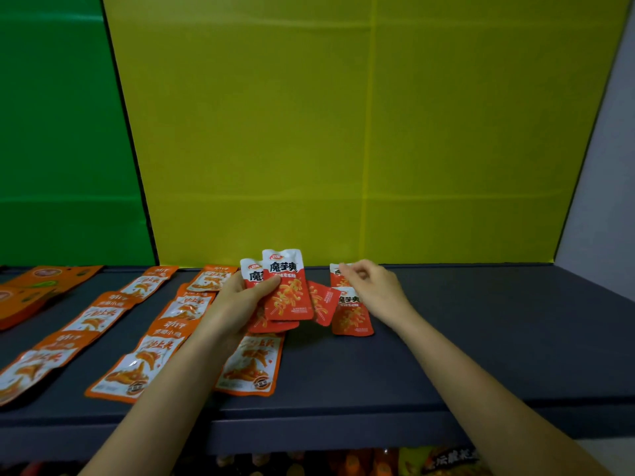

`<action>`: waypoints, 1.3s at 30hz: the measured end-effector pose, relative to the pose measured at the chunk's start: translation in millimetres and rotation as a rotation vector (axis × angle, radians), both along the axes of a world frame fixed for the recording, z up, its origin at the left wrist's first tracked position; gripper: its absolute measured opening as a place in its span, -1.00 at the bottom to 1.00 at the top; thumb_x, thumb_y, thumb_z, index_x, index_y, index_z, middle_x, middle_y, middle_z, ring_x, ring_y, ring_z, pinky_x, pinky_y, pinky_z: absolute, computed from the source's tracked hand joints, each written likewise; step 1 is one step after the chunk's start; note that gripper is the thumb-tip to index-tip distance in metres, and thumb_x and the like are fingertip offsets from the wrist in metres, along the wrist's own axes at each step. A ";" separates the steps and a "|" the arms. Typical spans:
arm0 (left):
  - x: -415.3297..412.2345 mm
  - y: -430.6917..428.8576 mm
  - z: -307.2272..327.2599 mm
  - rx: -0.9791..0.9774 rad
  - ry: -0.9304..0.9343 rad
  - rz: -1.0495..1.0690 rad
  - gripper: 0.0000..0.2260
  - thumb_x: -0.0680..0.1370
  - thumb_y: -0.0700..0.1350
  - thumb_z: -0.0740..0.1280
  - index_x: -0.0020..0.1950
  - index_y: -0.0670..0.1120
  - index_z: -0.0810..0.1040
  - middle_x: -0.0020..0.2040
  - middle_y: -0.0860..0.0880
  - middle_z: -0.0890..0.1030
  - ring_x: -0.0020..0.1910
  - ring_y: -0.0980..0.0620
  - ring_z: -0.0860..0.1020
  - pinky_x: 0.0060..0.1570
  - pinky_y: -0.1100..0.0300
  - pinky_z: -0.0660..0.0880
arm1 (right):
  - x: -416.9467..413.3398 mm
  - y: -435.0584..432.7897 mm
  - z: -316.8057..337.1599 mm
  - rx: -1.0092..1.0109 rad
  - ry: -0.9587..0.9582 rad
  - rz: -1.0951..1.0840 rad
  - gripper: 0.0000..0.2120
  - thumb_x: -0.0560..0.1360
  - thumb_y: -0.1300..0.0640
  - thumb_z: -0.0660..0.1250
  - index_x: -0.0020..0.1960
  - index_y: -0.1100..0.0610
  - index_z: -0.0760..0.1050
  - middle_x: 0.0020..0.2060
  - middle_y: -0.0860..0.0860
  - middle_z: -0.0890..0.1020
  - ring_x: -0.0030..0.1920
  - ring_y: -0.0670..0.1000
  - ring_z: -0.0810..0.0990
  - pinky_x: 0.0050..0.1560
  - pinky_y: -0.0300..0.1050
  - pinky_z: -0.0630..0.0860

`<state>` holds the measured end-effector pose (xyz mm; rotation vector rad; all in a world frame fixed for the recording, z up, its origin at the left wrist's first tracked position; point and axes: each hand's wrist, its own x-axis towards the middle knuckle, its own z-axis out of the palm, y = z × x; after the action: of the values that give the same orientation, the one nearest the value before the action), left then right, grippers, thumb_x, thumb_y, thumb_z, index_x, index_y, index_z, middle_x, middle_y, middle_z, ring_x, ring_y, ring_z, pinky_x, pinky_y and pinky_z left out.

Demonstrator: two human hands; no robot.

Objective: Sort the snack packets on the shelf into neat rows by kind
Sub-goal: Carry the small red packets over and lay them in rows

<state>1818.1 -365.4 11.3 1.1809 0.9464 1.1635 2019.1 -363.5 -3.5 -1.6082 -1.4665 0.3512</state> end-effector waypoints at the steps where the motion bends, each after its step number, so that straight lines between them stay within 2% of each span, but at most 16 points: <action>1: 2.0 -2.5 0.4 0.006 0.007 -0.008 -0.93 0.53 -0.22 0.30 0.01 -0.15 0.52 -0.23 -0.10 0.65 -0.45 0.09 0.64 -0.46 0.15 0.60 | -8.3 -3.3 5.0 -0.001 0.026 0.061 -0.63 0.51 -0.16 0.23 0.06 0.11 0.57 0.01 -0.02 0.63 -0.01 -0.09 0.53 -0.04 -0.20 0.38; 5: 10.1 -10.1 -0.1 0.033 0.030 -0.078 -0.82 0.53 -0.22 0.30 0.12 -0.19 0.52 -0.16 -0.13 0.65 -0.39 0.09 0.65 -0.37 0.13 0.61 | -36.7 -8.3 9.5 0.000 0.026 0.143 -0.65 0.38 -0.18 0.39 -0.01 0.07 0.59 -0.25 -0.15 0.58 -0.18 -0.15 0.54 -0.05 -0.18 0.48; 9: 10.6 -14.3 1.4 0.022 0.015 -0.106 -0.83 0.55 -0.16 0.28 0.11 -0.15 0.53 -0.14 -0.12 0.66 -0.33 0.06 0.65 -0.29 0.11 0.61 | -39.2 -11.8 9.3 0.039 0.171 0.222 -0.80 0.42 -0.02 0.42 -0.08 0.10 0.56 -0.35 -0.19 0.52 -0.35 -0.24 0.47 -0.31 -0.47 0.39; 10: 10.0 -14.2 2.0 0.015 0.004 -0.100 -0.86 0.56 -0.15 0.27 0.07 -0.14 0.54 -0.17 -0.11 0.66 -0.36 0.08 0.64 -0.32 0.13 0.61 | -37.6 -13.4 10.3 0.032 0.238 0.244 -0.82 0.43 0.01 0.42 -0.09 0.11 0.55 -0.33 -0.17 0.53 -0.34 -0.23 0.49 -0.31 -0.47 0.40; 13: 8.5 -13.9 4.8 0.034 0.020 -0.080 -0.90 0.57 -0.17 0.25 0.05 -0.11 0.53 -0.20 -0.07 0.65 -0.40 0.11 0.63 -0.40 0.20 0.60 | -31.8 -16.9 12.4 -0.014 0.400 0.269 -0.89 0.45 0.09 0.41 -0.15 0.06 0.49 -0.23 -0.06 0.59 -0.25 -0.13 0.55 -0.17 -0.26 0.50; 16: 9.3 -10.0 5.6 0.069 0.048 -0.027 -0.84 0.57 -0.18 0.26 0.13 -0.14 0.49 -0.17 -0.07 0.63 -0.36 0.10 0.62 -0.35 0.20 0.58 | -24.3 -23.5 16.6 -0.013 0.481 0.253 -0.92 0.48 0.17 0.36 -0.14 0.11 0.46 -0.19 0.05 0.62 -0.27 -0.07 0.57 -0.22 -0.22 0.51; 19: 4.8 -5.1 6.7 0.111 0.024 0.064 -0.86 0.56 -0.21 0.25 0.11 -0.17 0.49 -0.21 -0.08 0.61 -0.46 0.16 0.61 -0.40 0.27 0.57 | -5.4 -36.6 19.8 0.054 0.532 0.159 -0.91 0.49 0.22 0.34 -0.05 0.16 0.44 -0.24 0.02 0.61 -0.29 -0.05 0.58 -0.24 -0.19 0.51; 21: -0.2 -2.8 7.2 0.128 -0.002 0.099 -0.87 0.57 -0.23 0.24 0.10 -0.17 0.49 -0.21 -0.09 0.60 -0.49 0.19 0.60 -0.45 0.32 0.56 | 7.2 -49.0 16.4 0.065 0.504 0.084 -0.83 0.48 0.21 0.36 0.02 0.16 0.40 -0.22 0.04 0.61 -0.22 0.02 0.60 -0.17 -0.09 0.53; 24: -4.0 -3.2 7.9 0.121 -0.034 0.109 -0.91 0.57 -0.24 0.22 0.04 -0.15 0.49 -0.21 -0.09 0.59 -0.52 0.20 0.59 -0.50 0.35 0.53 | 7.5 -66.2 -4.5 -0.007 0.471 0.071 -0.78 0.47 0.19 0.37 0.01 0.09 0.34 -0.19 0.03 0.63 -0.25 0.01 0.63 -0.31 -0.09 0.59; 28: -1.5 -3.7 6.8 0.109 -0.001 0.112 -0.91 0.57 -0.22 0.24 0.05 -0.13 0.49 -0.21 -0.07 0.60 -0.51 0.20 0.60 -0.48 0.33 0.55 | -6.5 -74.0 -34.4 -0.099 0.168 0.025 -0.70 0.46 0.01 0.34 0.07 -0.03 0.25 -0.19 0.03 0.69 -0.11 0.06 0.67 -0.04 0.13 0.59; 31: 1.0 -4.1 4.6 0.108 0.027 0.102 -0.94 0.57 -0.20 0.24 -0.01 -0.11 0.50 -0.22 -0.07 0.60 -0.50 0.19 0.60 -0.42 0.26 0.55 | -10.1 -75.8 -37.8 -0.136 -0.033 -0.017 -0.70 0.50 -0.06 0.27 0.11 -0.02 0.22 -0.16 -0.04 0.66 -0.08 0.02 0.64 -0.05 0.03 0.55; 35: 3.2 -6.5 4.6 0.093 0.035 0.091 -0.95 0.57 -0.19 0.25 -0.05 -0.09 0.50 -0.22 -0.06 0.60 -0.50 0.18 0.59 -0.47 0.30 0.54 | -14.2 -78.4 -36.0 -0.161 -0.175 -0.074 -0.66 0.50 -0.11 0.23 0.17 0.01 0.23 -0.10 0.01 0.62 -0.06 0.03 0.62 -0.36 -0.21 0.35; 39: 4.7 -10.8 4.0 0.085 0.017 0.057 -0.94 0.57 -0.19 0.25 0.01 -0.11 0.49 -0.21 -0.06 0.60 -0.48 0.18 0.60 -0.51 0.32 0.53 | -15.6 -81.7 -33.0 -0.154 -0.196 -0.111 -0.62 0.50 -0.11 0.24 0.20 0.03 0.22 -0.07 0.01 0.61 -0.05 0.02 0.59 -0.33 -0.17 0.32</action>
<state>1822.9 -376.2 15.3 1.2405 0.9566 1.2519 2003.5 -445.1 -36.6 -1.8838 -1.5178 0.2531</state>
